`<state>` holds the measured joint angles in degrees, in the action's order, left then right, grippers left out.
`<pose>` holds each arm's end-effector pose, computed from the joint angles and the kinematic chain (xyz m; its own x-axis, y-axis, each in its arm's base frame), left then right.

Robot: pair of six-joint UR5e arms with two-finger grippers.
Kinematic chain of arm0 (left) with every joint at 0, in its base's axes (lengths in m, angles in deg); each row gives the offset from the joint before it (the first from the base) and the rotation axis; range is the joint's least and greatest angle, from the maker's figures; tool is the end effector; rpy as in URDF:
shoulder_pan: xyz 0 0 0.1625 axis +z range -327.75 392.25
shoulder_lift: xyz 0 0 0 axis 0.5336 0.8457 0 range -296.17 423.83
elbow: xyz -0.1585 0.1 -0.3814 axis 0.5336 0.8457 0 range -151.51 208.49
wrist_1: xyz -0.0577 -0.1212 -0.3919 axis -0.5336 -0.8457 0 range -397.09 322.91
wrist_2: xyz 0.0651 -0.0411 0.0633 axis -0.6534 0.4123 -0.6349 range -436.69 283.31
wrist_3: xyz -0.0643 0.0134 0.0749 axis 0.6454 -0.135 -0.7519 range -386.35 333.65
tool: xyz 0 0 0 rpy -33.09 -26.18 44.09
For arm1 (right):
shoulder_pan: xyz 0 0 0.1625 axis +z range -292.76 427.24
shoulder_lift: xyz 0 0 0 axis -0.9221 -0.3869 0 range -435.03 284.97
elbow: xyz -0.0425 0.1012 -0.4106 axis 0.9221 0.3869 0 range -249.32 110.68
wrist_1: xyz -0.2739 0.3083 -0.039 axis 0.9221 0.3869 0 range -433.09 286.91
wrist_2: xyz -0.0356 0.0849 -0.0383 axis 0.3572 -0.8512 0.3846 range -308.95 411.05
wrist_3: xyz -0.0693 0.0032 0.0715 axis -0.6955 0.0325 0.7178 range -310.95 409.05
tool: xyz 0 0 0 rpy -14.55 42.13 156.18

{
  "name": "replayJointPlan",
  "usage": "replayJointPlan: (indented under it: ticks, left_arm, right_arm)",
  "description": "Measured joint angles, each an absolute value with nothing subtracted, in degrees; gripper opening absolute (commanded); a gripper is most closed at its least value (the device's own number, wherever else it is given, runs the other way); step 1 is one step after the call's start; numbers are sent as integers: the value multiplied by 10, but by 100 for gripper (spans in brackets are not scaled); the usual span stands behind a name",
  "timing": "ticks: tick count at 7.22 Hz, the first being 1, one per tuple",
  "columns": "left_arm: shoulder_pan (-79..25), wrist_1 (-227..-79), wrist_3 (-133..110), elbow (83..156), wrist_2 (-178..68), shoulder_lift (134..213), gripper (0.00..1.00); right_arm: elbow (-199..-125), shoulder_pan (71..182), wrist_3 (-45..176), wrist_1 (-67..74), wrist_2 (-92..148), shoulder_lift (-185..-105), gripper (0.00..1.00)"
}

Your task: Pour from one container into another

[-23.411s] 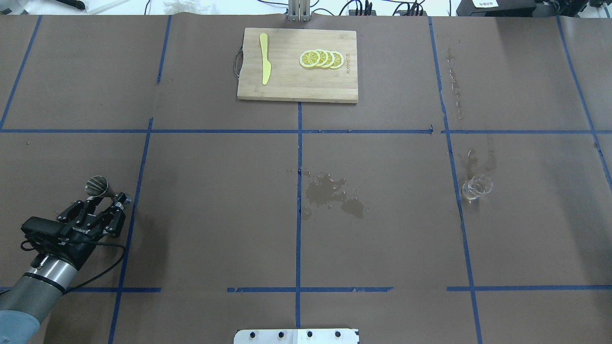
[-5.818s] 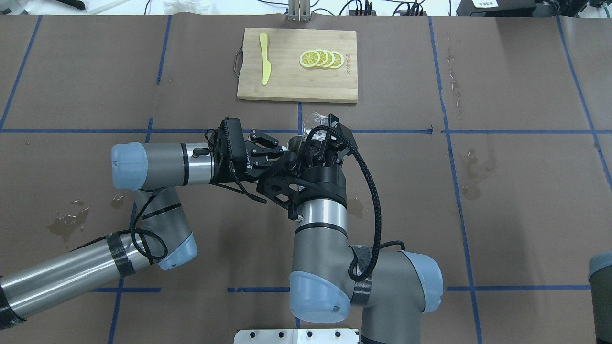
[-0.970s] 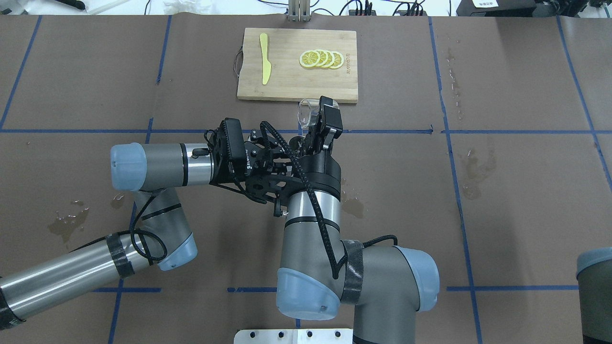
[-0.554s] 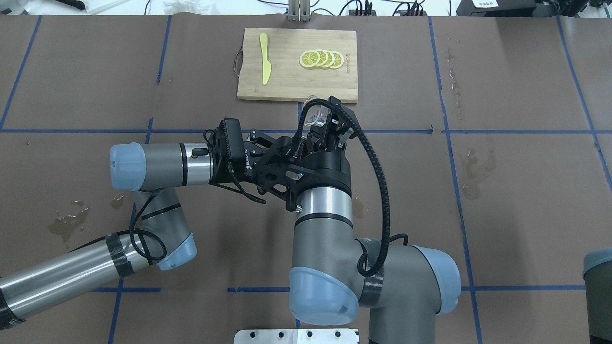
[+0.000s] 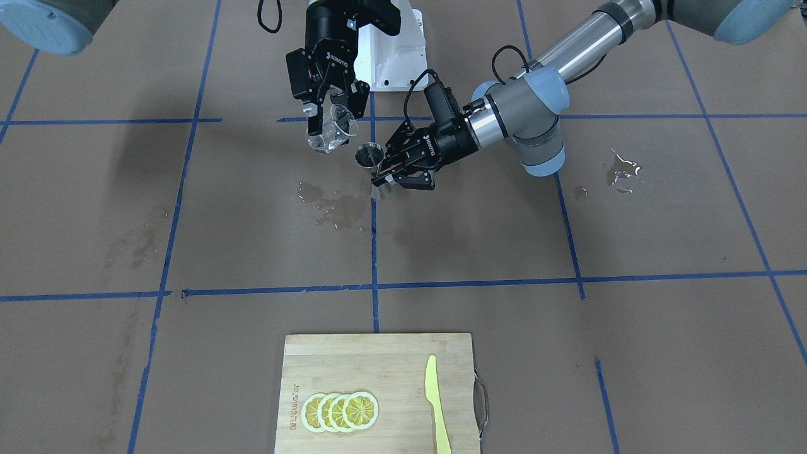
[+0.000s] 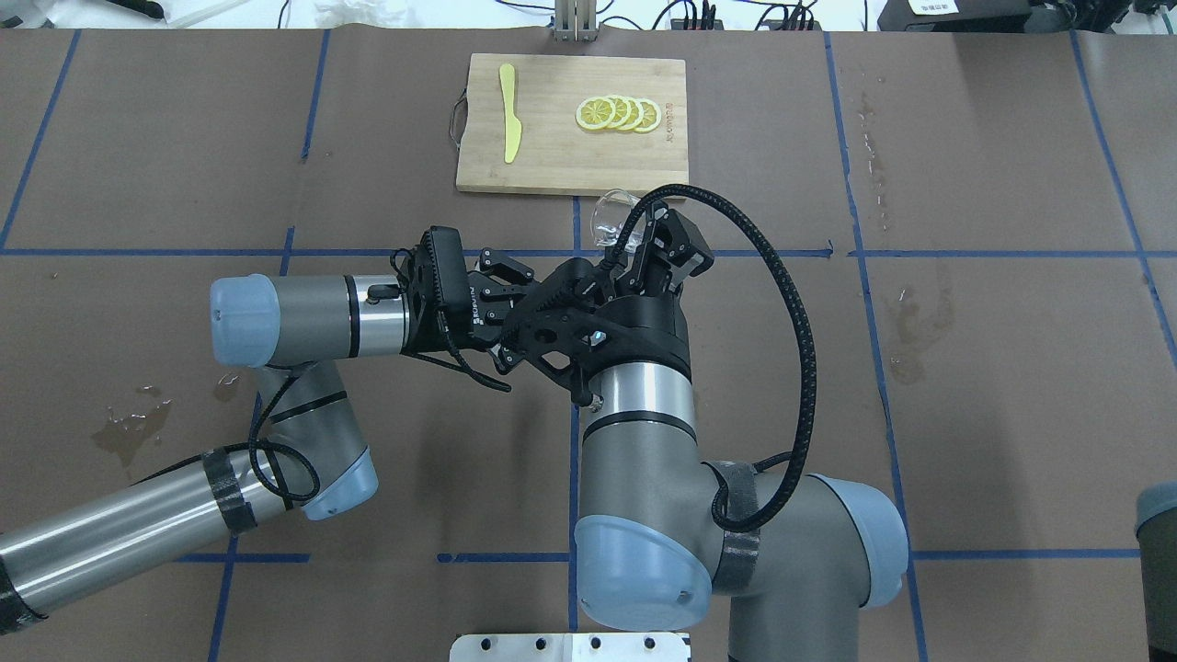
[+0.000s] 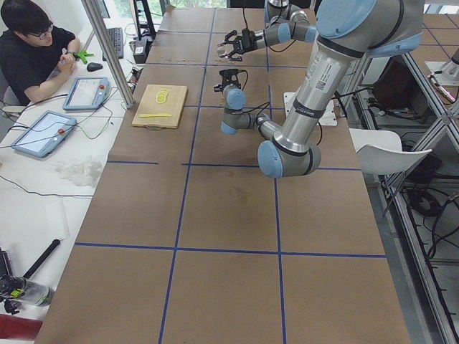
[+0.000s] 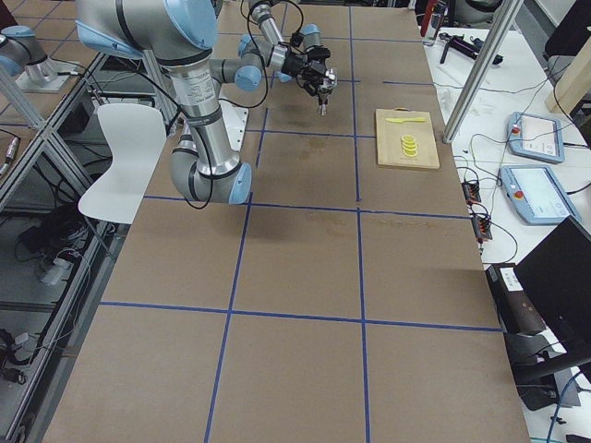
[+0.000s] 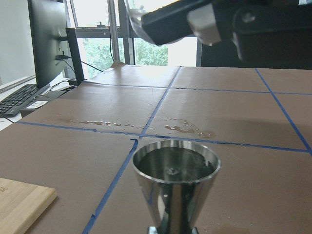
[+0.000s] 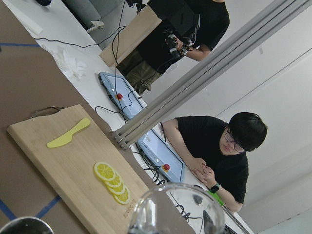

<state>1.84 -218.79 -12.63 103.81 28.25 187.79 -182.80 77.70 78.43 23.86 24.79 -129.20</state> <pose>0.5163 -0.4279 0.2579 0.2002 0.9708 -0.1318 0.3668 0.0505 0.9289 -0.4953 -0.3179 0.1178 0.9732 -0.2123 -0.0887 0.1413 0.2468 0.9587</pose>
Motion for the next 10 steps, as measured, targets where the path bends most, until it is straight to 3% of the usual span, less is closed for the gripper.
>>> replayJointPlan:
  ticks: [6,10]
  left_arm:
    - [-28,-2191,-121,1093,282,1821,0]
    - [-84,-2224,-112,1159,279,1698,0]
  right_arm:
    - [-1828,788,781,239,248,-1297,0]
    - [-1828,788,782,239,248,-1303,0]
